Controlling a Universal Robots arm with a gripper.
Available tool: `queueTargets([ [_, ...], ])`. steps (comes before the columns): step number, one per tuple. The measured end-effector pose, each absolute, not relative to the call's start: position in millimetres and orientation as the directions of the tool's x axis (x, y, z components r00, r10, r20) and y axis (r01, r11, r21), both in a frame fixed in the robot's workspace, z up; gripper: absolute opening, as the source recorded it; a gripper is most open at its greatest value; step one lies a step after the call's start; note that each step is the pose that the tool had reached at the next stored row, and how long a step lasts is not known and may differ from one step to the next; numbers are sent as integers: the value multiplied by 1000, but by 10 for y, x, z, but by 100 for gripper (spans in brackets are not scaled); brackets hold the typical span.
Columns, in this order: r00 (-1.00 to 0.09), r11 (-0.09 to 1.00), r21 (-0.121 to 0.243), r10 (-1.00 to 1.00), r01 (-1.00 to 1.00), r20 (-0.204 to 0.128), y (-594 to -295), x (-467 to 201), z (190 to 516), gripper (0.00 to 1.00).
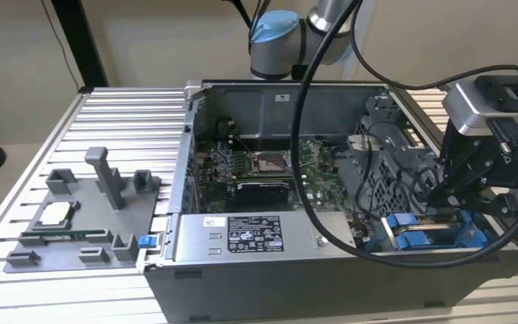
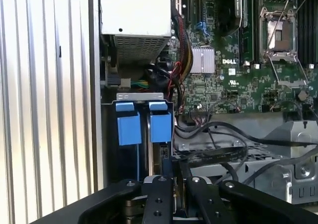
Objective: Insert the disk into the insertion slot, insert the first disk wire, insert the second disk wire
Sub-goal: 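Insert the second disk wire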
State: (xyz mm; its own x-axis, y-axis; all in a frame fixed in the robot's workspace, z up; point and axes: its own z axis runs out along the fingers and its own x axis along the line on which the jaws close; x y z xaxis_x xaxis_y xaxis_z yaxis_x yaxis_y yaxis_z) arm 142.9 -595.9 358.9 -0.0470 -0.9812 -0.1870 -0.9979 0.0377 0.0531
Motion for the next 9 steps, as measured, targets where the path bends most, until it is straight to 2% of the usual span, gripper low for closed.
queueTargets([
  [9,-21,13,45,-982,-999,-188,-5981,1496,3543,0],
])
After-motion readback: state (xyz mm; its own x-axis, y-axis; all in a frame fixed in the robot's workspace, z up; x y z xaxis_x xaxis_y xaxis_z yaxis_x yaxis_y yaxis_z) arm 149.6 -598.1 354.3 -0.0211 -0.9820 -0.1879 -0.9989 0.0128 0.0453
